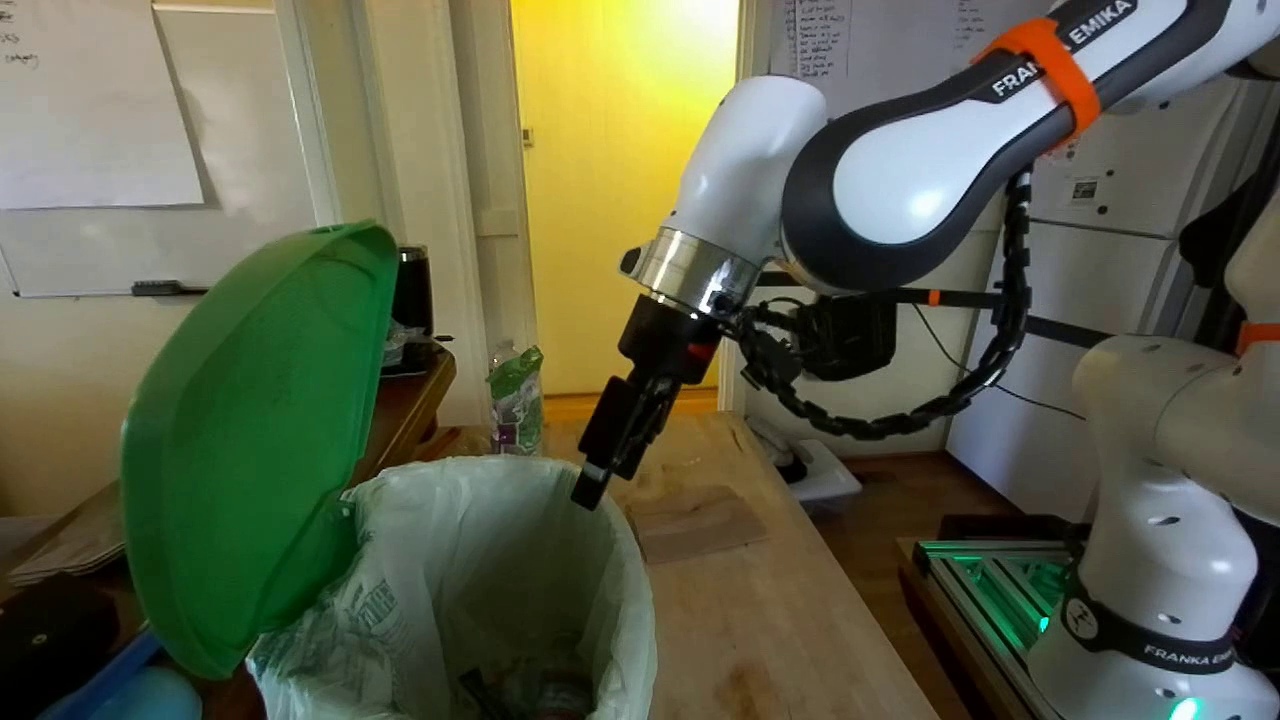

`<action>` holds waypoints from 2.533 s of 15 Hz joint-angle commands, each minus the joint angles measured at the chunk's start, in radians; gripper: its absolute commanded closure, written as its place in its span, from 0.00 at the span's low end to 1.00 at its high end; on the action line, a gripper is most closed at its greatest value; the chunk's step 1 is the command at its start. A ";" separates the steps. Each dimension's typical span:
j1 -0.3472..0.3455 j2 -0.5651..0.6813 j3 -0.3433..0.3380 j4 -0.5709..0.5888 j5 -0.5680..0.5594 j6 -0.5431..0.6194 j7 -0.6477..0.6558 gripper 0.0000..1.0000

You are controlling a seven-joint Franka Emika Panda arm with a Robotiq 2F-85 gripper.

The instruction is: Open the trash can then put the plastic inside

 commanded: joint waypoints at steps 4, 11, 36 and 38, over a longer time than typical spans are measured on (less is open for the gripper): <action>0.048 0.101 -0.027 0.056 0.039 0.037 -0.025 0.26; 0.029 0.099 -0.035 0.066 -0.036 -0.094 -0.057 0.78; -0.014 0.084 -0.147 0.153 -0.205 -0.280 -0.568 0.45; -0.011 0.074 -0.148 0.152 -0.190 -0.281 -0.592 0.29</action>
